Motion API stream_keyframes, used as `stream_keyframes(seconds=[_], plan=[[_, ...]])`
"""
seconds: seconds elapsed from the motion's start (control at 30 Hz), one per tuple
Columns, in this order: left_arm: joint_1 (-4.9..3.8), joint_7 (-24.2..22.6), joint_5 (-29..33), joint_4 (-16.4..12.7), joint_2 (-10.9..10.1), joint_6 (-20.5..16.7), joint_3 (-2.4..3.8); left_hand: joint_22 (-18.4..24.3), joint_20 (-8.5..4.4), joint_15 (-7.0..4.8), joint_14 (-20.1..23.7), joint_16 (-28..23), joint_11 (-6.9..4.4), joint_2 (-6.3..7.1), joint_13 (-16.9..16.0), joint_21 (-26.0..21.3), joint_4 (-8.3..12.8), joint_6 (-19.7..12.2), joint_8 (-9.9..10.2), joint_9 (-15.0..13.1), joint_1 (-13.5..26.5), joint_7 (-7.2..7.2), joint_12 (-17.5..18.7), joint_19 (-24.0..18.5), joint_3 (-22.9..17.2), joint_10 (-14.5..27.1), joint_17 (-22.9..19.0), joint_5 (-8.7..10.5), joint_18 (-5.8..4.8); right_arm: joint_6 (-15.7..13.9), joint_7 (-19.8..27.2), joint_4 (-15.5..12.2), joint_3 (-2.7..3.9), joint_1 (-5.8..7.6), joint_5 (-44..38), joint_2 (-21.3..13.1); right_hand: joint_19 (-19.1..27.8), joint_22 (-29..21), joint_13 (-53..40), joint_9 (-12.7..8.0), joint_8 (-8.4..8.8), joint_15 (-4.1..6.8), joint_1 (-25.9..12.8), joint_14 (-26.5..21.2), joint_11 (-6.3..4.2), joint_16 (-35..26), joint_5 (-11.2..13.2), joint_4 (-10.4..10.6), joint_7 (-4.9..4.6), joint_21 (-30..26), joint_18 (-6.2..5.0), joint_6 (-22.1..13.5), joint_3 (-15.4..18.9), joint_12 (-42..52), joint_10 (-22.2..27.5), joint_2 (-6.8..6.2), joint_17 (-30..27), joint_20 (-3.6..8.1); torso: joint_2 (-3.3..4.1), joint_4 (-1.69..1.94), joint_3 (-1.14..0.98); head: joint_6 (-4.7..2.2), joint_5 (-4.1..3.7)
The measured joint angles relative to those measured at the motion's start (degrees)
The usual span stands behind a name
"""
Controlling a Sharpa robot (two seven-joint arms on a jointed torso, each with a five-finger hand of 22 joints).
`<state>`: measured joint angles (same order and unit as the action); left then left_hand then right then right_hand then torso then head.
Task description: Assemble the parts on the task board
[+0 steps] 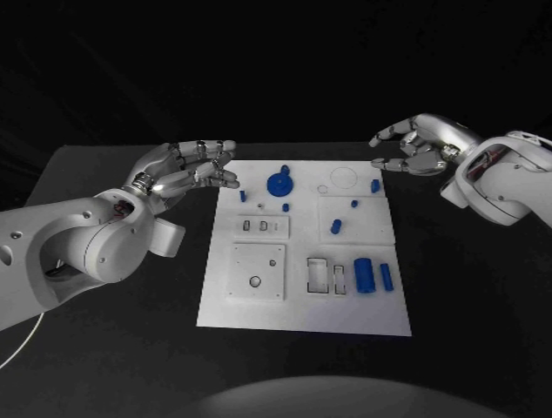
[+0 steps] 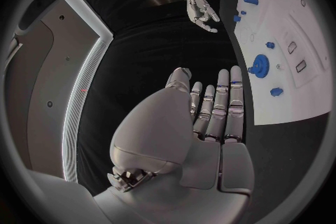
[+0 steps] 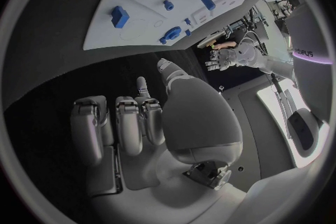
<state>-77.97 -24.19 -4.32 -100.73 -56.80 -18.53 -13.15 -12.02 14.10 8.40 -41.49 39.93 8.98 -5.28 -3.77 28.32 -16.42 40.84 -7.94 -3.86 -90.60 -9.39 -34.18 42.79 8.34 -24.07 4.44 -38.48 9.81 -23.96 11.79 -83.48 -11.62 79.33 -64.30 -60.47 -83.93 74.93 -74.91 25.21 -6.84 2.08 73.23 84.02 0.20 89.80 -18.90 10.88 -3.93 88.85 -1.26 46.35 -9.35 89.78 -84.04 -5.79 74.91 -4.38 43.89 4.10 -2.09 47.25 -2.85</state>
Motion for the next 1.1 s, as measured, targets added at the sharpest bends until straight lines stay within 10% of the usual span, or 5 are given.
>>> stream_keyframes(seconds=[0.37,0.77,1.1], plan=[[0.94,0.02,-1.07,0.31,0.32,0.72,0.0,0.0,0.21,0.0,0.0,0.0,0.0,0.0,0.0,0.0,-0.16,-0.21,0.0,0.0,0.0,-0.21,0.0,-0.21,-0.16,0.0,0.0,0.0,0.0,-0.93,11.59,6.2,-0.01,-5.33,12.83,0.82,0.0,-0.01,0.0,9.41,-10.91,0.41,2.87,0.0,-0.2,0.0,0.91,5.35,0.15,0.0,0.01,-11.14,1.41,0.0,0.2,-0.64,0.0,0.41,-0.58,-0.46,-0.13,-0.33,-0.62],[1.25,0.03,-1.41,0.48,0.18,1.13,0.01,0.01,0.21,0.0,0.0,0.0,0.0,0.0,0.0,0.0,-0.16,-0.21,0.0,0.0,0.0,-0.21,0.0,-0.21,-0.16,0.0,0.01,0.0,-0.01,-0.13,15.92,8.97,0.0,-7.53,16.75,1.88,0.0,-0.01,0.0,11.01,-13.96,0.41,4.83,0.0,-0.19,0.0,2.54,5.43,0.04,-0.22,0.0,-14.26,1.5,0.0,0.21,-0.64,-0.01,0.4,-0.81,-0.62,-0.05,-0.92,-1.09],[1.27,0.03,-1.51,0.58,0.23,1.31,0.01,-0.04,0.21,0.0,0.0,0.0,0.0,-0.01,0.0,0.0,0.01,-0.21,0.0,0.0,-0.46,-0.21,0.0,-0.21,-0.33,0.0,-0.04,0.0,0.0,0.73,15.09,10.23,0.01,-8.28,16.56,3.08,0.0,-0.02,-0.02,11.93,-17.58,0.4,5.13,0.0,-0.19,0.0,11.77,5.66,0.06,-0.67,0.0,-15.03,2.25,0.0,0.21,-0.34,0.04,0.4,-0.8,-0.55,-0.01,-1.36,-1.55]])
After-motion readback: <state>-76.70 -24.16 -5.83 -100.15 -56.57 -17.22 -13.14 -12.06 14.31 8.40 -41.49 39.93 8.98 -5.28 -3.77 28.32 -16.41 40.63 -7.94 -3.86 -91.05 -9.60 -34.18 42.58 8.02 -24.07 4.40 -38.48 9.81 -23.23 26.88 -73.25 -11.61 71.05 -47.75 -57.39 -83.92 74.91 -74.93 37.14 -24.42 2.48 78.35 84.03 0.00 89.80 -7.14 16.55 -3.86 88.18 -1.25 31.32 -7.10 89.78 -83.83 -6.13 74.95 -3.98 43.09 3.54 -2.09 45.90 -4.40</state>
